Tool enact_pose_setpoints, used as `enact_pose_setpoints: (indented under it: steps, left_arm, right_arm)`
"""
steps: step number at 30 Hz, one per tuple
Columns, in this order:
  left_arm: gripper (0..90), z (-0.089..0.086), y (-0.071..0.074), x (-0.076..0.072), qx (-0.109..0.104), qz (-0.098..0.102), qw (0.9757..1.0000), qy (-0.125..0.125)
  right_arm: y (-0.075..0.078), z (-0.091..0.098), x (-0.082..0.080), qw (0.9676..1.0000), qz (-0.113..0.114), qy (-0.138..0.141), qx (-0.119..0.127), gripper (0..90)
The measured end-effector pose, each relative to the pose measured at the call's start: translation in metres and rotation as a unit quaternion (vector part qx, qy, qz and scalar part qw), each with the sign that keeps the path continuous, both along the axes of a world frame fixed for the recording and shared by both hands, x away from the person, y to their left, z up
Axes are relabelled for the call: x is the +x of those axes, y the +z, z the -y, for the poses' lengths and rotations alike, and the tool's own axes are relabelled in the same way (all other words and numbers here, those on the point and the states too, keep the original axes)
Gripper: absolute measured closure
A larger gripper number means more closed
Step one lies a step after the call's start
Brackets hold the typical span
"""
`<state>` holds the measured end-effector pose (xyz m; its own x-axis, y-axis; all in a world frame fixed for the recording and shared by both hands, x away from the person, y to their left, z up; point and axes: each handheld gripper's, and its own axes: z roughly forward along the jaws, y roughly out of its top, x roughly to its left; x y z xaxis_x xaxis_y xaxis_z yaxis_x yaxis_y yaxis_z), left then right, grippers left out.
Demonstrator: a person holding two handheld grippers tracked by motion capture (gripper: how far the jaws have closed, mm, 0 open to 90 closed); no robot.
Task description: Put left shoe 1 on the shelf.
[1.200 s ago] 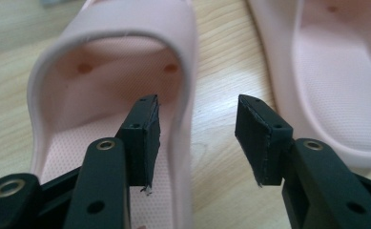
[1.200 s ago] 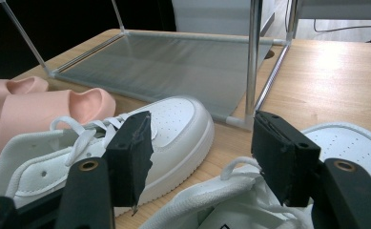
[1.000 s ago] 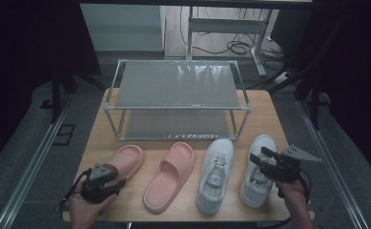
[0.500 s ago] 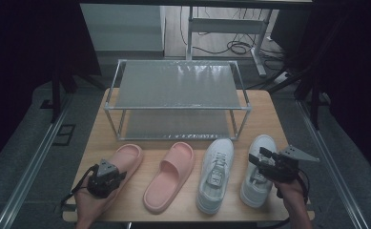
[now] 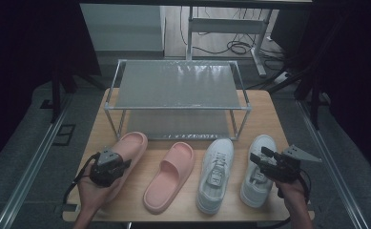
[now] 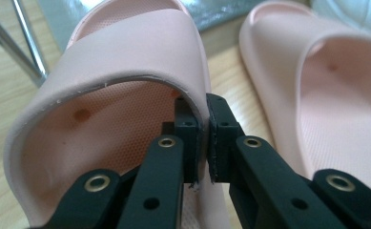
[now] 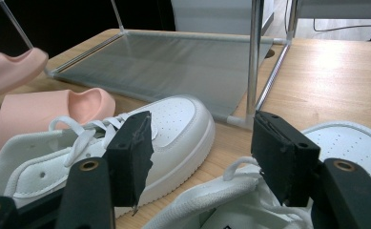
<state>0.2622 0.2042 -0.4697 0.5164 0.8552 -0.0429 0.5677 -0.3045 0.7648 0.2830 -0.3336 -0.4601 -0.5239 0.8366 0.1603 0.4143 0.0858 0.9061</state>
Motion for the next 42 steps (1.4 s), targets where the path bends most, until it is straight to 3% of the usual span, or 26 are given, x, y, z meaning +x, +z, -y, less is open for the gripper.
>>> enact_pose_setpoints:
  steps: [12,23,42]
  left_arm:
    - [85.0,0.008,0.009,0.02,-0.006,0.007,1.0,0.0]
    - [85.1,0.027,0.018,0.052,-0.001,0.016,0.9999,-0.004]
    - [85.1,0.055,0.012,0.095,0.018,0.012,0.9997,-0.01]
  right_arm:
    - [0.0,-0.001,0.0,1.0,0.0,0.0,-0.001,40.1]
    - [0.0,0.0,0.0,1.0,-0.001,0.001,0.001,40.1]
    - [0.0,0.0,0.001,1.0,-0.001,0.0,0.0,40.1]
